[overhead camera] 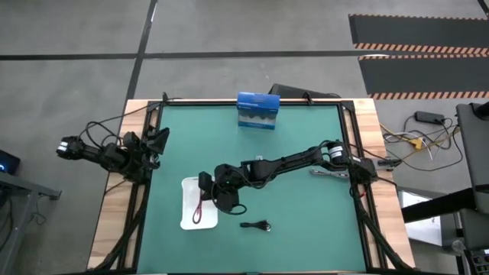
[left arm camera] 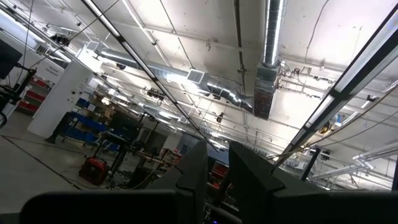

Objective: Pick and place USB-C Cables
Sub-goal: Put the pink charger cable into the white bin

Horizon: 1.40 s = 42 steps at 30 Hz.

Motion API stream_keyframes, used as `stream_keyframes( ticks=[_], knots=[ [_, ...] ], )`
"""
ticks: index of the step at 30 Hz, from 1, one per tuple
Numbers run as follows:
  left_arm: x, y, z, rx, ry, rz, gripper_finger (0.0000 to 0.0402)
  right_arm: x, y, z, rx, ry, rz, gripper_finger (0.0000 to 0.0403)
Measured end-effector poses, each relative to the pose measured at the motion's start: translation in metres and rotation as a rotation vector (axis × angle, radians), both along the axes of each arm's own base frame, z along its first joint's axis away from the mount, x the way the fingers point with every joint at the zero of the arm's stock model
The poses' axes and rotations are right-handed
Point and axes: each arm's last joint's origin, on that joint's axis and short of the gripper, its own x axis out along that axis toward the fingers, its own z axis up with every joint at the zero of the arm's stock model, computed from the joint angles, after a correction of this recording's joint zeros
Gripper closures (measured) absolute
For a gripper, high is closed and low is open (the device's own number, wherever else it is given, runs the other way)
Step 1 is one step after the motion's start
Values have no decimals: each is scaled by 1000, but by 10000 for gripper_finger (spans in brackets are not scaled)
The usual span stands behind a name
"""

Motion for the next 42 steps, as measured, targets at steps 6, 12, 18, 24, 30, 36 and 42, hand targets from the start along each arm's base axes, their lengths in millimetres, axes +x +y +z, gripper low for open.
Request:
stream_keyframes(
  ticks=[6, 12, 18, 24, 30, 36, 42],
  knots=[
    [0, 0, 0, 0, 0, 0, 349, 0, 0, -1, -1, 5, 0, 394],
    [0, 0, 0, 0, 0, 0, 349, 0, 0, 0, 1, 6, -1, 394],
    [0, 0, 0, 0, 0, 0, 349, -1, 0, -1, 43, 28, -27, 394],
    [0, 0, 0, 7, 4, 5, 349, -1, 0, -1, 154, 70, -94, 394],
    [0, 0, 0, 17, 9, 12, 349, 0, 0, -1, 236, 99, -144, 394],
    [0, 0, 0, 16, 7, 12, 349, 0, 0, -1, 243, 102, -148, 394],
    [0, 0, 0, 16, 6, 12, 349, 0, 0, -1, 243, 102, -149, 394]
  ],
)
